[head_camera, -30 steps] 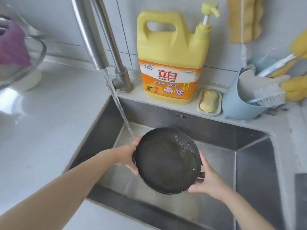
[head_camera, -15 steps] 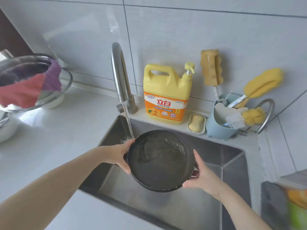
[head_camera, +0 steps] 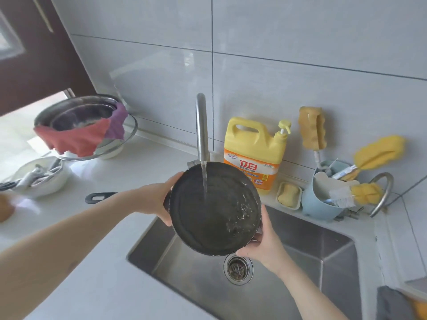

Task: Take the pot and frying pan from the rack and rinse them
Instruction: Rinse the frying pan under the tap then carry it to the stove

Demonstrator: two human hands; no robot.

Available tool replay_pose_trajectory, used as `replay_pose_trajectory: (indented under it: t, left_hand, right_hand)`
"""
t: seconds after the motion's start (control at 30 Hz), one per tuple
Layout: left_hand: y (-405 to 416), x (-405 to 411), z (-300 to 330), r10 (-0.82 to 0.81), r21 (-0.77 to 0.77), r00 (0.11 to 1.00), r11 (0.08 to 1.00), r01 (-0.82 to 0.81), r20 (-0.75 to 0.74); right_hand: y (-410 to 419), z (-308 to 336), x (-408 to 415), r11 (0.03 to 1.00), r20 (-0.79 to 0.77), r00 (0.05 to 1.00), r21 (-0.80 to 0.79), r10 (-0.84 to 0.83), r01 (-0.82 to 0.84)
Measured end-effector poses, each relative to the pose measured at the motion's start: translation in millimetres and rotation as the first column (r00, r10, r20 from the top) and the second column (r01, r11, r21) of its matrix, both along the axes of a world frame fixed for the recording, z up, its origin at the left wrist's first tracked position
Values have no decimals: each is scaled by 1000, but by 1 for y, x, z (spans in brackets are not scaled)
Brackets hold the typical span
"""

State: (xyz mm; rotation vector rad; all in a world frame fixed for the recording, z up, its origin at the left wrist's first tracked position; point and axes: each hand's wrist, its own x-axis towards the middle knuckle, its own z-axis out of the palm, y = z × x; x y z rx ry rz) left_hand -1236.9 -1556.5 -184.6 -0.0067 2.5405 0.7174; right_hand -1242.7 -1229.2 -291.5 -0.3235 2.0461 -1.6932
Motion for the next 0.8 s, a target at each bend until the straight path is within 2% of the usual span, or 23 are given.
replay_pose_trajectory:
  t: [0.1,0.2,0.27,0.33,0.43,0.5,0.63,0.8]
  left_hand:
    - [-3,4,-14,68,85,997,994,-64,-38]
    - [4,8,-29,103,274,993,955,-113,51]
    - [9,9,-40,93,341,989,932,-127,114]
    - [11,10,-46,47,329,983,939,-105,179]
    - [8,12,-39,22,289,966,952,-99,258]
    - [3,12,-29,6,296,965,951,-86,261]
    - [-3,7,-13,-5,145,989,989,-17,147]
    - [14,7,-12,35,20,997,999,-34,-67]
  right_hand:
    - [3,24,-18,997,-90,995,62,51,-46]
    - [19,46,-44,971,-80,986,201,147,-129]
    - [31,59,-56,927,-61,979,335,196,-165]
    - [40,66,-60,902,-26,974,385,225,-198]
    - [41,59,-43,926,22,971,296,238,-234]
    - [36,41,-27,947,26,983,263,182,-182]
    - [18,9,-6,979,77,993,179,85,-98]
    - [14,8,-20,989,-41,998,137,53,-47]
